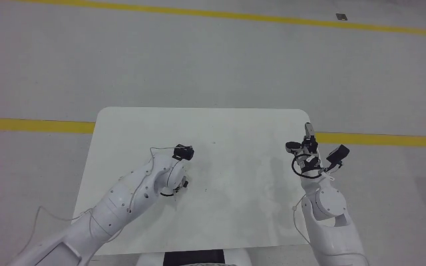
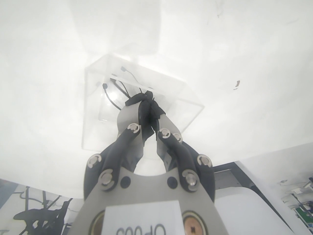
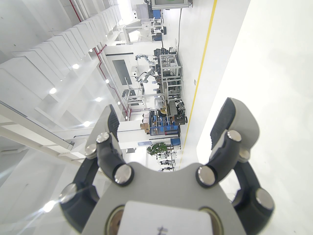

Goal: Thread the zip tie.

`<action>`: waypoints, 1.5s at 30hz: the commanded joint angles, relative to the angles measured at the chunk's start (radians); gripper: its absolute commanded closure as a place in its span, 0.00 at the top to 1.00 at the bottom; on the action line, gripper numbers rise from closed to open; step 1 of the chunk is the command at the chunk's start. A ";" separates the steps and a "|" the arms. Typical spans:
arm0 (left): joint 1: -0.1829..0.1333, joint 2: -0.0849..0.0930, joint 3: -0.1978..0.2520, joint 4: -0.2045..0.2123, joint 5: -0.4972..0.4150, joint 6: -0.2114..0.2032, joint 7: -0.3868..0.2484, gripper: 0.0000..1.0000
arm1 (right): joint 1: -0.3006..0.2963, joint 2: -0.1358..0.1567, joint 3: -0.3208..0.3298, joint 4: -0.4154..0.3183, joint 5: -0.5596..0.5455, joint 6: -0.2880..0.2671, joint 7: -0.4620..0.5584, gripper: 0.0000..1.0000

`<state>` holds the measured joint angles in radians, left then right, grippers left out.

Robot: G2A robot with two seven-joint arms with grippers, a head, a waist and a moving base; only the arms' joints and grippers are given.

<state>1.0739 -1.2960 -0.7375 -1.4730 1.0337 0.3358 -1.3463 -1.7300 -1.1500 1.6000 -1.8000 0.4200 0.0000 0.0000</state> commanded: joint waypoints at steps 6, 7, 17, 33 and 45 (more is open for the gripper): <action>0.012 0.007 -0.019 -0.033 0.020 0.004 -0.009 0.00 | 0.000 0.000 0.000 0.000 0.000 0.000 0.000 1.00; 0.015 0.008 -0.023 -0.037 0.023 0.004 -0.010 0.00 | 0.000 0.000 0.000 0.000 0.000 0.000 0.000 1.00; 0.025 0.008 -0.029 -0.034 0.024 0.004 -0.006 0.09 | 0.000 0.000 0.000 0.000 0.000 0.000 0.000 1.00; 0.014 0.005 -0.021 -0.020 -0.004 -0.005 0.025 0.11 | 0.000 0.000 0.000 0.000 0.000 0.000 0.000 1.00; 0.016 0.006 -0.021 -0.010 -0.016 -0.008 0.043 0.13 | 0.000 0.000 0.000 0.000 0.000 0.000 0.000 1.00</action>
<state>1.0906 -1.2895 -0.7590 -1.4852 1.0190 0.3283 -1.3049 -1.7300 -1.1500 1.6000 -1.8000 0.4200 0.0000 0.0000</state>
